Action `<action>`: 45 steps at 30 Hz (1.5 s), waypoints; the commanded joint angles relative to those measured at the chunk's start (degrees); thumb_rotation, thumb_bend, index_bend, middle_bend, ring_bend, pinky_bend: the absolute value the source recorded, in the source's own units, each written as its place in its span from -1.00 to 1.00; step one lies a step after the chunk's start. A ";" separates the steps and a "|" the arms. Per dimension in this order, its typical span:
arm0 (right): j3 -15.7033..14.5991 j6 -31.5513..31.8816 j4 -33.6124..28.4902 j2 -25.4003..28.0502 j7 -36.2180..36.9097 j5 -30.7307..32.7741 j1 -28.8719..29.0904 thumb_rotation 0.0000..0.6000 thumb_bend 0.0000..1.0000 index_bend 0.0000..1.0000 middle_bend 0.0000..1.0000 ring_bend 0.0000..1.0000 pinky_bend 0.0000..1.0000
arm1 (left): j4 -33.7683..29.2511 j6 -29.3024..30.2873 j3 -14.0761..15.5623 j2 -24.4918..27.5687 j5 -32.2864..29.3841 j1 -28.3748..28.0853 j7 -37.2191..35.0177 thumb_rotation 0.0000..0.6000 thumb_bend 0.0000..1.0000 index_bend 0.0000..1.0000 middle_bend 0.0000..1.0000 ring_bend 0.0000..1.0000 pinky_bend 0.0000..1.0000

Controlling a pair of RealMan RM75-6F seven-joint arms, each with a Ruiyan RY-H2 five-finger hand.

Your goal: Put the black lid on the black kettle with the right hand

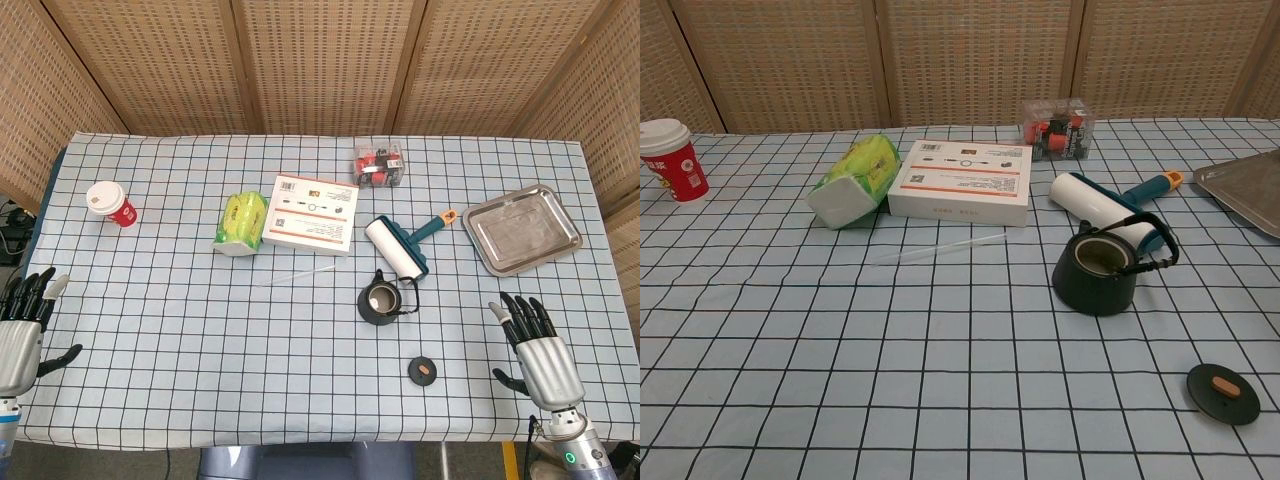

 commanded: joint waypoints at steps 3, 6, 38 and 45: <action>0.05 -0.05 -0.05 0.10 0.09 -0.03 -0.09 1.00 -0.51 -0.80 -1.00 -1.00 -1.00 | 0.01 0.07 0.03 -0.06 0.08 0.03 0.01 1.00 -0.90 -1.00 -1.00 -1.00 -1.00; 0.11 -0.31 -0.11 0.21 0.36 0.13 -0.08 1.00 -0.51 -0.80 -1.00 -1.00 -1.00 | 0.04 -0.19 0.07 -0.09 -0.12 -0.01 0.17 1.00 -0.90 -1.00 -1.00 -1.00 -1.00; -3.07 -15.56 -4.94 -4.58 -9.26 2.38 3.72 1.00 -0.52 -0.43 -1.00 -1.00 -1.00 | -0.67 -0.64 0.24 0.58 -0.01 -0.19 -1.03 1.00 -0.90 -1.00 -1.00 -1.00 -1.00; -2.34 -19.22 -4.27 -7.77 -12.01 5.46 5.01 1.00 -0.53 -0.41 -1.00 -1.00 -1.00 | -0.66 -0.67 0.33 0.65 0.19 -0.21 -1.34 1.00 -0.90 -1.00 -1.00 -1.00 -1.00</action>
